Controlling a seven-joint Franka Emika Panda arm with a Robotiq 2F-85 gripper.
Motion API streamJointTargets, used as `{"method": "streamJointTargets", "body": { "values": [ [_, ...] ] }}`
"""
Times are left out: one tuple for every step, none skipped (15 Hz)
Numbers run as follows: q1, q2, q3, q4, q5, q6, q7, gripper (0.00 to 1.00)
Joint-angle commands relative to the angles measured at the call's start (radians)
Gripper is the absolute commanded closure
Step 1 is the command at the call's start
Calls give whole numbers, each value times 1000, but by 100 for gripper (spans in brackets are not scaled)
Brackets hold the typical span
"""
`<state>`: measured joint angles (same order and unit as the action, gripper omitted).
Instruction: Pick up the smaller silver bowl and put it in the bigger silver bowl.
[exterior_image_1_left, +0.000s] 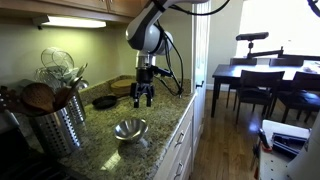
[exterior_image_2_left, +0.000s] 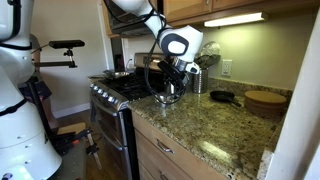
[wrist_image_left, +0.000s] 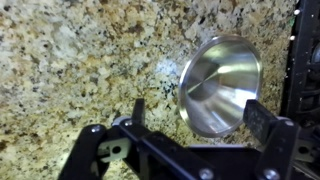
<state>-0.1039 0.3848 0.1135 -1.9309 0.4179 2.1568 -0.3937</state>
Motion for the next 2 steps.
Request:
{"method": "streamJointTargets", "body": {
  "values": [
    [4,0,-4,2,1,-2,0,0],
    [4,0,-4,2,1,-2,0,0]
  ]
}}
